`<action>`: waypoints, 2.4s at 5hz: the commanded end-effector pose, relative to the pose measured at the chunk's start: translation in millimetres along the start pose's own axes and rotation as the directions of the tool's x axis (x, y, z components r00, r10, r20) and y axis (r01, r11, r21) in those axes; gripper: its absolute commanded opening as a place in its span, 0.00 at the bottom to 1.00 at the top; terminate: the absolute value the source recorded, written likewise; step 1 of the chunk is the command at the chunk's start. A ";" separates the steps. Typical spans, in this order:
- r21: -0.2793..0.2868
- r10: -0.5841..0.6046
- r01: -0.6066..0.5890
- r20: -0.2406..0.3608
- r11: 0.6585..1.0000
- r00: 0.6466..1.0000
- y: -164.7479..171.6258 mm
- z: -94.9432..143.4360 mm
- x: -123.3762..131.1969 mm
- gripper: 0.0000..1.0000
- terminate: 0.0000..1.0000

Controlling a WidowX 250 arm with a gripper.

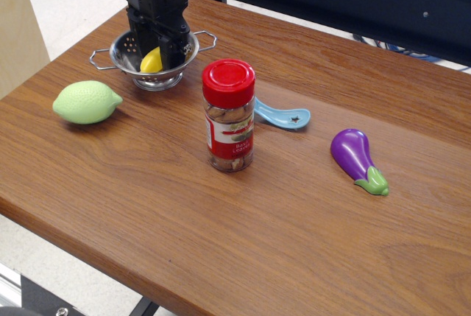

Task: Take banana out of colander

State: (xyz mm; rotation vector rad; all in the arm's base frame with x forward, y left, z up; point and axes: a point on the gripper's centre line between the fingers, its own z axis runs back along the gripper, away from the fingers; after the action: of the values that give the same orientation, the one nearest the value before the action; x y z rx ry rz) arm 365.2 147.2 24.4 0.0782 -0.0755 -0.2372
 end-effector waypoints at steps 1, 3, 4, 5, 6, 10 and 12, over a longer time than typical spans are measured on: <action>0.041 0.039 -0.042 0.072 0.998 0.997 4.5 34.1 7.8 0.00 0.00; 0.020 0.207 -0.212 0.149 0.977 0.967 -1.7 84.7 26.1 0.00 0.00; -0.001 0.285 -0.289 0.169 0.957 0.944 -12.4 101.4 39.9 0.00 0.00; -0.017 0.321 -0.323 0.166 0.946 0.932 -34.3 103.4 51.3 0.00 0.00; -0.022 0.334 -0.335 0.136 0.942 0.933 -64.3 87.4 68.1 0.00 0.00; 0.015 0.386 -0.393 0.169 0.919 0.907 -90.8 24.2 80.1 0.00 0.00; -0.016 0.461 -0.463 0.133 0.886 0.878 -84.2 51.0 78.6 1.00 0.00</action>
State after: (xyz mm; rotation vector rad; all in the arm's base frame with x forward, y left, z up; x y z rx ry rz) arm 406.0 37.6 39.4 0.0614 -0.1323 0.2351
